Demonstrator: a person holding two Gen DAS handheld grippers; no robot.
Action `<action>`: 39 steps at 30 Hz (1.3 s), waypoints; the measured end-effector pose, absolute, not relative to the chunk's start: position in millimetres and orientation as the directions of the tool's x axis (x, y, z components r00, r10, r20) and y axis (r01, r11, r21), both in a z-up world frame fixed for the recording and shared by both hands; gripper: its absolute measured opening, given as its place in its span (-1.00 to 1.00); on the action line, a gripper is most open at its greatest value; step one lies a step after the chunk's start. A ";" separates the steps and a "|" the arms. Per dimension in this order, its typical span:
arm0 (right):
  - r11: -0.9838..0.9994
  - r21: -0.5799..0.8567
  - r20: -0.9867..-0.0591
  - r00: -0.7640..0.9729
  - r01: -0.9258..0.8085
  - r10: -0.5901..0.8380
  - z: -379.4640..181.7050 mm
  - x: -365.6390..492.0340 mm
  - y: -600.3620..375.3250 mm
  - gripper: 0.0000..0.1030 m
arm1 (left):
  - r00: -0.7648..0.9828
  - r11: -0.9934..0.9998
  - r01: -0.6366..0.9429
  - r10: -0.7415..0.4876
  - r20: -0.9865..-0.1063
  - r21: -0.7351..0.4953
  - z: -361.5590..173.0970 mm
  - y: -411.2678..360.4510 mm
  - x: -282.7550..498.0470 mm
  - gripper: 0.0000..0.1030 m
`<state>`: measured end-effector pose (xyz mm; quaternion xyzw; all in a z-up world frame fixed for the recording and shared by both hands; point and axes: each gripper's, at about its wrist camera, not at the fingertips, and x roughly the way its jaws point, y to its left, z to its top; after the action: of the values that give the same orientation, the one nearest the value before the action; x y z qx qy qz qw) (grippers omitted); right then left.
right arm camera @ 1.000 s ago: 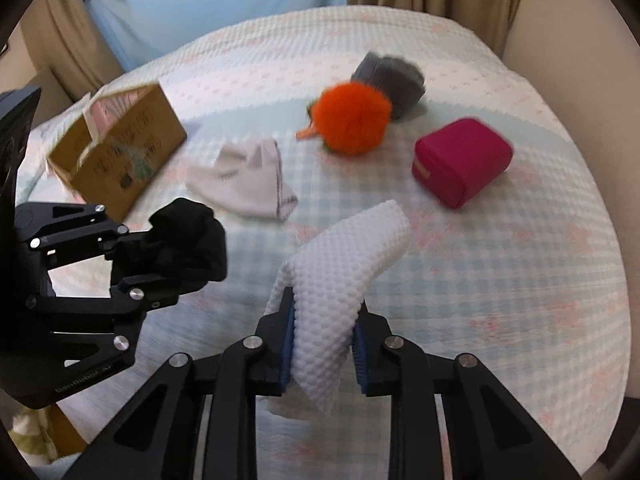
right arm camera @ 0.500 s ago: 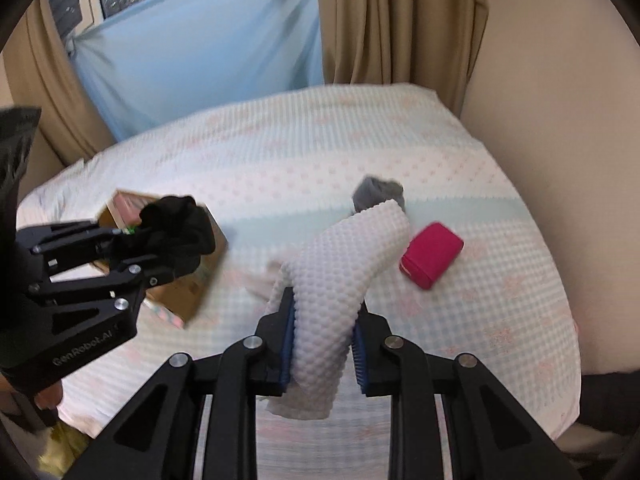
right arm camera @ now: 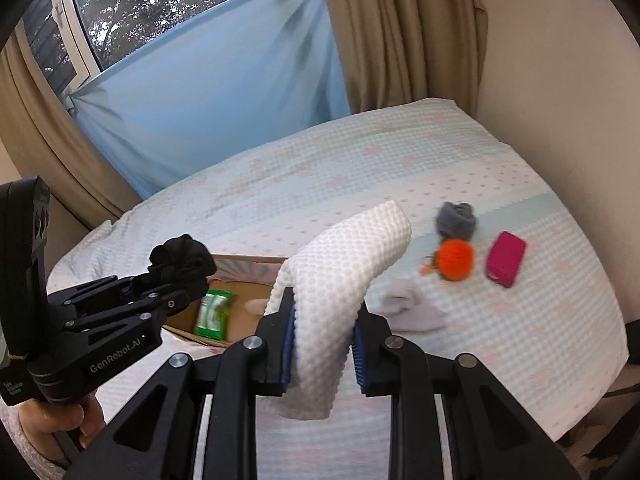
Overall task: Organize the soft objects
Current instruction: 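Carry the black sock and white towel over the box with both tools, then open the left tool to drop the sock while the right drops the towel into the box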
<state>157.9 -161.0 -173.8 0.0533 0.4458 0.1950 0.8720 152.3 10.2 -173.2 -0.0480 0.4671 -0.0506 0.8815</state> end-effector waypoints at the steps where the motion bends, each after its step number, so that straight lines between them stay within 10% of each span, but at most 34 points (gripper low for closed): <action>1: 0.916 0.278 -0.759 0.517 -0.290 0.395 -175.8 160.5 -151.6 -0.56 | 0.554 0.991 0.032 -0.125 -0.823 -0.128 -174.2 26.1 151.2 -0.62; 17: 0.891 0.369 -0.866 0.250 -0.266 0.433 -267.6 210.3 -10.2 -0.56 | 0.389 0.979 -0.124 -0.104 -0.915 -0.164 -267.6 178.3 164.8 -0.62; 36: 0.893 0.369 -0.919 0.044 -0.257 0.393 -349.3 264.5 36.6 -0.56 | 0.173 0.978 -0.075 -0.178 -0.969 -0.193 -371.1 159.5 206.8 -0.62; 39: 0.890 0.384 -0.915 0.031 -0.247 0.403 -353.2 271.8 38.0 -0.52 | 0.205 0.983 -0.044 -0.164 -0.965 -0.177 -364.4 155.6 209.7 -0.11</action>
<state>271.8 38.0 -353.2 0.0593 0.6579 0.2272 0.7156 209.7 155.6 -364.4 -0.0828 0.6292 -0.0388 0.7719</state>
